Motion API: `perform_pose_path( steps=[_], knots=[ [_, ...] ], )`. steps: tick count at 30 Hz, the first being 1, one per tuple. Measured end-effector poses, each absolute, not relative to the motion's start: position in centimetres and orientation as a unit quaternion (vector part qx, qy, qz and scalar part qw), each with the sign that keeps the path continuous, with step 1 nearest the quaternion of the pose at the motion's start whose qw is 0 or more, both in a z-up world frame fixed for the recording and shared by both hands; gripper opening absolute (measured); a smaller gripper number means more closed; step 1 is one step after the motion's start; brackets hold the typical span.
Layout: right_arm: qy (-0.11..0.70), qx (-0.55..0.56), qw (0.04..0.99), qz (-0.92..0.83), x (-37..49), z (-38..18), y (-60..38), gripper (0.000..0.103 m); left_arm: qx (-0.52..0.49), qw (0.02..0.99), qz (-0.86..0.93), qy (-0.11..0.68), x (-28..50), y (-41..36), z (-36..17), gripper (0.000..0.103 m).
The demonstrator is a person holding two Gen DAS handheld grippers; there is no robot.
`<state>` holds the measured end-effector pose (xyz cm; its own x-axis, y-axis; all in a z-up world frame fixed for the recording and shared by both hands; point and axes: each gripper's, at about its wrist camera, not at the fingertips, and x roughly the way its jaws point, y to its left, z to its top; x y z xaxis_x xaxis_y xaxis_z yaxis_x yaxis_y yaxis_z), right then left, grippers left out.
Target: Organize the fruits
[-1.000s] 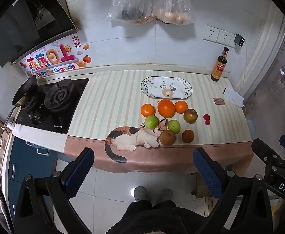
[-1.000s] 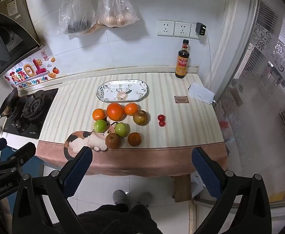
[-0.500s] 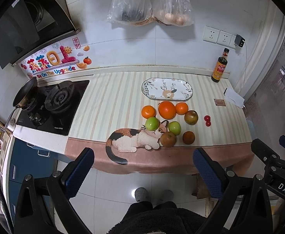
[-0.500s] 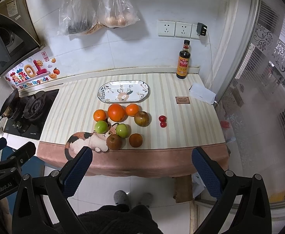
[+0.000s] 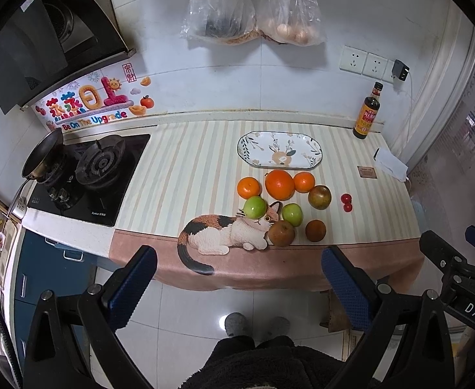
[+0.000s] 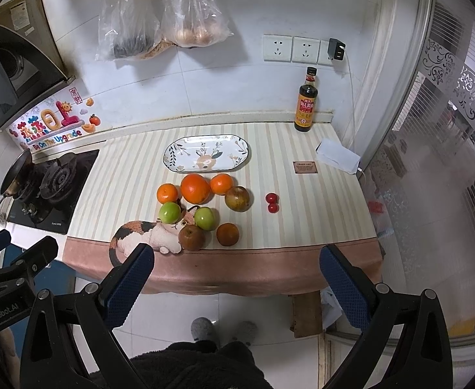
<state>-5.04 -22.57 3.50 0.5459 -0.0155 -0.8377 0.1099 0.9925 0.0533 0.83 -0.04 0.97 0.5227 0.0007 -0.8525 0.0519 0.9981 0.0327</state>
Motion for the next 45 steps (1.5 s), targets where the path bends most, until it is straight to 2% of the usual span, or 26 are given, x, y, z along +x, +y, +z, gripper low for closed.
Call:
perform_pose_path(
  steps=[45],
  knots=[
    [0.470,0.056,0.880,-0.028,-5.4,4.6,-22.3,0.103,0.025,0.876,-0.013,0.482,0.5,0.7,2.0,0.103]
  ],
)
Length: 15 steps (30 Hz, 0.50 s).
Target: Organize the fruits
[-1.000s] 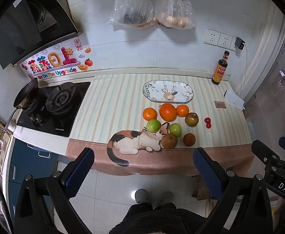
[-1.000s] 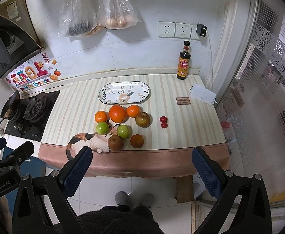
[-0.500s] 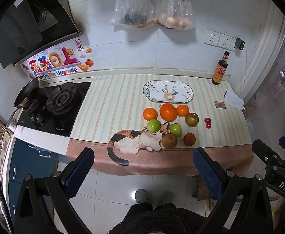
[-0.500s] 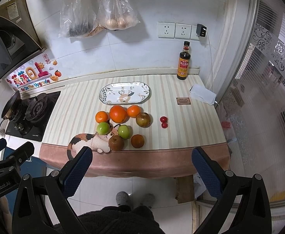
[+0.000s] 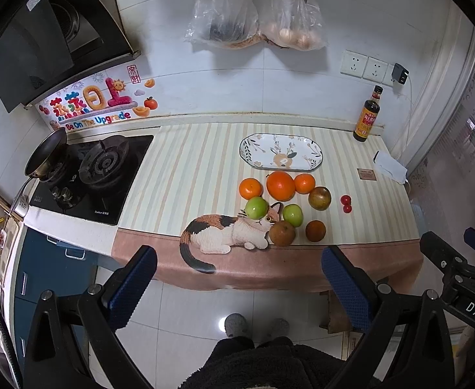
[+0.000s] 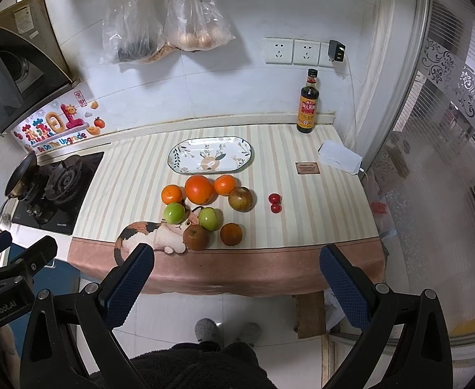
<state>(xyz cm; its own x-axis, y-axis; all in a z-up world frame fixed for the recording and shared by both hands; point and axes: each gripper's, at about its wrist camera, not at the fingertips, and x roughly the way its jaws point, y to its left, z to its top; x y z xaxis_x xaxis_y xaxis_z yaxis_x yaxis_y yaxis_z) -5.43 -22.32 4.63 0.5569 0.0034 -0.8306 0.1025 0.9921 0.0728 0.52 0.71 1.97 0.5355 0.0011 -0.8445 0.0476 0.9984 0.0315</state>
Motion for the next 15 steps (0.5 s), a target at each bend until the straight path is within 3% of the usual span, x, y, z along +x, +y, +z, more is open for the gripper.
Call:
perform_pose_path(
  steps=[10,15],
  knots=[
    [0.438,0.116,0.891,-0.030,-3.5,2.6,-23.9,0.103,0.037,0.892,0.015,0.449,3.1,2.1,1.3,0.103],
    [0.454,0.160,0.876,-0.033,0.5,-2.0,-24.5,0.103,0.078,0.891,0.030,0.446,7.5,2.7,-2.9,0.103]
  ],
)
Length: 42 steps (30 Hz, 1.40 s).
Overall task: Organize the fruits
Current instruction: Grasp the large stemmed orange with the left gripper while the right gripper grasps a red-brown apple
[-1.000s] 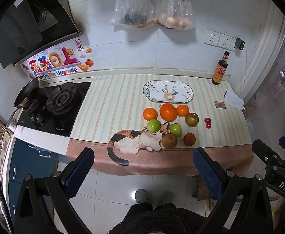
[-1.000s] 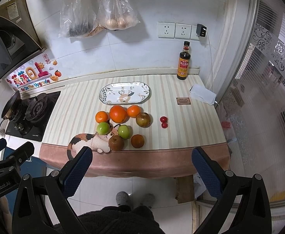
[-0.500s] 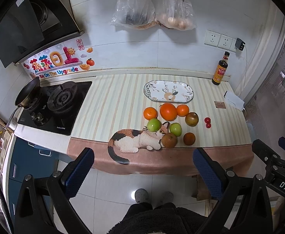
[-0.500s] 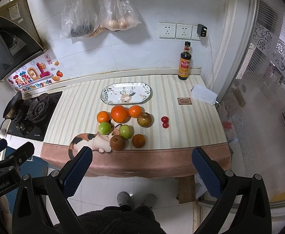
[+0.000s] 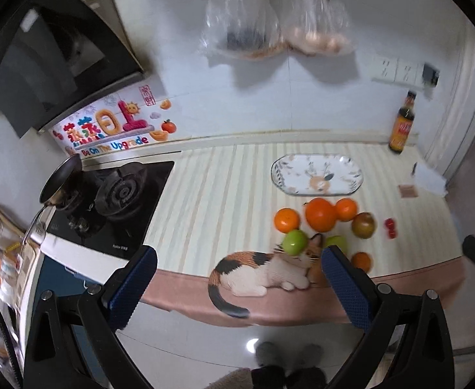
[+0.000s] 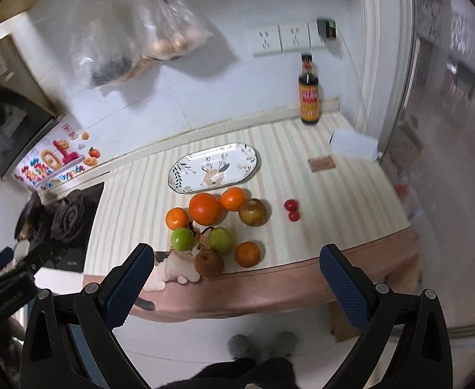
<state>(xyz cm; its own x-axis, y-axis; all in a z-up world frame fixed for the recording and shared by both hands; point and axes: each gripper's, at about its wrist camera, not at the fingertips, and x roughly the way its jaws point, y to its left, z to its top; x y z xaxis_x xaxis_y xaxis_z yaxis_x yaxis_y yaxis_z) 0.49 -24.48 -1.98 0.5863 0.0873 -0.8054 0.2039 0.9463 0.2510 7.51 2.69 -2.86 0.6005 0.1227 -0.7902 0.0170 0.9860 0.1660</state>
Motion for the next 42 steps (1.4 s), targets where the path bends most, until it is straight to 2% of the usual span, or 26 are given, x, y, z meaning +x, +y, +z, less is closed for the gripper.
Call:
perform_pose_path(
  steps=[8,18,21,25,28,30,35,36,40,42],
  knots=[
    [0.504,0.179,0.844,-0.035,7.5,-10.3,-24.3,0.103,0.044,0.834,0.002,0.550,17.0,3.1,-11.3,0.103],
    [0.591,0.175,0.788,0.003,18.7,-21.1,-27.3,0.103,-0.065,0.713,-0.031,0.697,28.6,-2.3,-22.9,0.102],
    [0.617,0.188,0.764,0.027,21.7,-24.4,-28.3,0.103,-0.103,0.679,-0.033,0.726,31.4,-4.3,-26.3,0.099],
    [0.640,0.206,0.739,0.051,24.5,-28.1,-29.2,0.103,-0.101,0.660,-0.031,0.744,34.0,-6.8,-29.3,0.098],
    [0.653,0.212,0.724,0.066,25.8,-30.2,-29.4,0.102,-0.091,0.653,-0.028,0.751,35.1,-8.1,-30.9,0.087],
    [0.663,0.220,0.711,0.078,26.3,-31.5,-29.4,0.101,-0.083,0.653,-0.021,0.752,35.3,-8.6,-31.7,0.076],
    [0.680,0.227,0.690,0.105,27.1,-33.9,-28.6,0.100,-0.097,0.663,-0.013,0.742,35.5,-8.5,-32.5,0.074],
    [0.681,0.227,0.687,0.109,27.2,-34.3,-28.3,0.097,-0.101,0.668,-0.012,0.737,35.6,-8.4,-32.5,0.074],
    [0.692,0.230,0.675,0.110,27.4,-35.8,-27.8,0.075,-0.104,0.668,-0.015,0.737,35.5,-8.0,-32.2,0.073],
    [0.696,0.227,0.672,0.110,27.1,-35.9,-27.8,0.073,-0.090,0.669,-0.023,0.737,34.8,-8.2,-32.0,0.073]
  ],
)
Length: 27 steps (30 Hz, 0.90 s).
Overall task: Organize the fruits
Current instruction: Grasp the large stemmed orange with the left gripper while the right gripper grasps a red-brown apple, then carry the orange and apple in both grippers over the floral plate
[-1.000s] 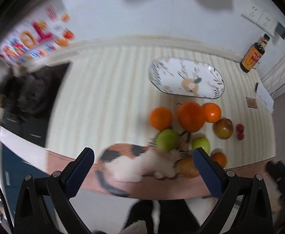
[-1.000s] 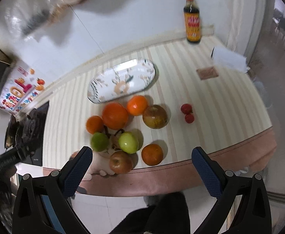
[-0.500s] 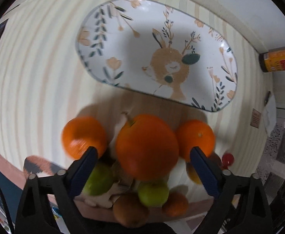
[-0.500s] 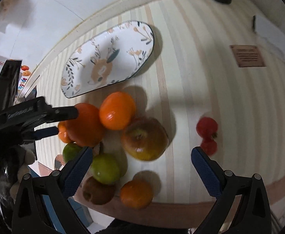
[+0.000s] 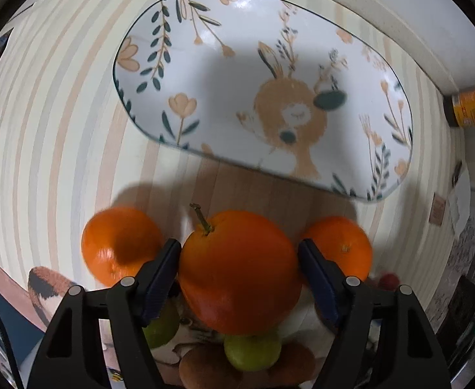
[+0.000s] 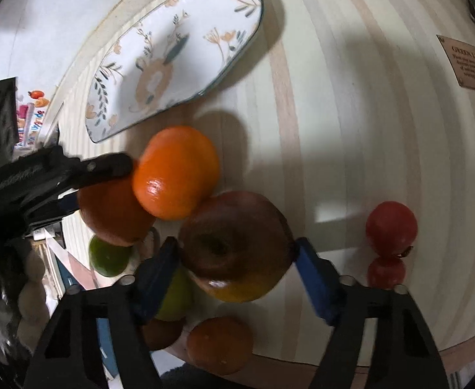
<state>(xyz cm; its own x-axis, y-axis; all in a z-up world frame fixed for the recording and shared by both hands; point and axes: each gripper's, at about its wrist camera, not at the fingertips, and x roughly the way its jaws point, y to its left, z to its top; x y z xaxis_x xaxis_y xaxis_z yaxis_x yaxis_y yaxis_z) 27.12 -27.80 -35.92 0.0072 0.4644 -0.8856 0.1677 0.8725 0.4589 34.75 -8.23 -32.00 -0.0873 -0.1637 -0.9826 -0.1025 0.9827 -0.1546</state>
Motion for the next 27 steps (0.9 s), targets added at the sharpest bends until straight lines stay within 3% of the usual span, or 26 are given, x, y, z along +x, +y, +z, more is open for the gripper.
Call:
perform_pose_path(
  steps=[6,16,19,20,27],
  knots=[
    [0.708,0.189,0.671,0.113,27.3,-35.8,-27.0,0.073,-0.035,0.682,-0.037,0.730,33.4,-10.7,-31.4,0.075],
    [0.716,0.146,0.676,0.100,27.8,-36.2,-25.6,0.075,-0.057,0.682,-0.051,0.728,34.6,-9.8,-32.5,0.083],
    [0.715,0.138,0.678,0.096,27.7,-36.1,-25.3,0.075,-0.059,0.682,-0.055,0.727,34.3,-9.3,-32.1,0.080],
    [0.715,0.138,0.679,0.095,27.7,-36.1,-25.2,0.075,-0.064,0.683,-0.057,0.725,34.1,-9.3,-32.0,0.074],
    [0.710,0.141,0.686,0.079,27.0,-35.8,-25.7,0.072,-0.054,0.703,-0.049,0.708,31.5,-9.9,-29.8,0.072]
  ],
)
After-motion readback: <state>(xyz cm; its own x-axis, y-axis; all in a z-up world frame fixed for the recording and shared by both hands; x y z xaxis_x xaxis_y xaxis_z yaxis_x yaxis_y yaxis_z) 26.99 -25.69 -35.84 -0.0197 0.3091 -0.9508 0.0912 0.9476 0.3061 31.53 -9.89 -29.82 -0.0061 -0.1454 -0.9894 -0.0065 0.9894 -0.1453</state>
